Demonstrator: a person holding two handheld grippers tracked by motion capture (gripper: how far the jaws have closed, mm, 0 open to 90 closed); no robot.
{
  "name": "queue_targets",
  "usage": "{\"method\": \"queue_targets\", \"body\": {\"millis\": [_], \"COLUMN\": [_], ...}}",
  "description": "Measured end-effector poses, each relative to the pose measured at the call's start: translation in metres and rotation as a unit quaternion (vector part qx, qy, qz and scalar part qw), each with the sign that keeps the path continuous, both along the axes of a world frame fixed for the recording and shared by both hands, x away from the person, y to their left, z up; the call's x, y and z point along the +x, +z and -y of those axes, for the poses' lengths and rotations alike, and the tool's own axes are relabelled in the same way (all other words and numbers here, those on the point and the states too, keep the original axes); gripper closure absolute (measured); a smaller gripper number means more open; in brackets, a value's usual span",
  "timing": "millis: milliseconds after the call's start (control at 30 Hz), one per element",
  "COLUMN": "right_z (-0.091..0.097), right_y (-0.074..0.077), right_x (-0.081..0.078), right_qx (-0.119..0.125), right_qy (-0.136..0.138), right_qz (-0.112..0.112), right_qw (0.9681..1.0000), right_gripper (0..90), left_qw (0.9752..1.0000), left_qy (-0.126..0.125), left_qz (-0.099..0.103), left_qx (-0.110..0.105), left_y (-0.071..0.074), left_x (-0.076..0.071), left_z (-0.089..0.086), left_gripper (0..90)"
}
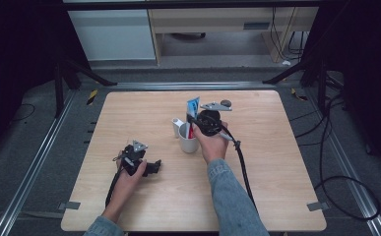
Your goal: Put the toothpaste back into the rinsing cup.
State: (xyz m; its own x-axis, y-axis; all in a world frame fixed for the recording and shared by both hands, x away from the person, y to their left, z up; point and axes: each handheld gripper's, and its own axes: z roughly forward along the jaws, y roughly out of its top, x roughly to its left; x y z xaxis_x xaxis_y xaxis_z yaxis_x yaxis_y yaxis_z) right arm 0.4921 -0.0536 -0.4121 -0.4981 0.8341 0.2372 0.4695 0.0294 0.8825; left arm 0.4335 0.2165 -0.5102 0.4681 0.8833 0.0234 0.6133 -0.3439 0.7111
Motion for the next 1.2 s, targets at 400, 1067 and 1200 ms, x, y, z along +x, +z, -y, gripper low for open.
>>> {"method": "queue_targets", "body": {"millis": [400, 1067, 1200], "right_z": [-0.002, 0.001, 0.002], "right_y": [-0.007, -0.010, -0.011], "right_x": [0.002, 0.005, 0.005], "right_qx": [-0.001, 0.010, 0.014], "right_qy": [0.009, 0.012, 0.011], "right_qz": [-0.012, -0.021, -0.023], "right_qw": [0.9999, 0.9997, 0.9996], "right_gripper": [72.8, 72.0, 71.7], "left_qw": [1.0000, 1.0000, 1.0000], "left_qy": [0.000, -0.001, 0.000], "left_qz": [0.000, -0.001, -0.001], "left_qx": [0.001, 0.000, 0.000], "left_y": [0.000, 0.000, 0.000], "left_x": [0.000, 0.000, 0.000], "left_z": [0.000, 0.000, 0.000], "left_gripper": [0.0, 0.0, 0.0]}}
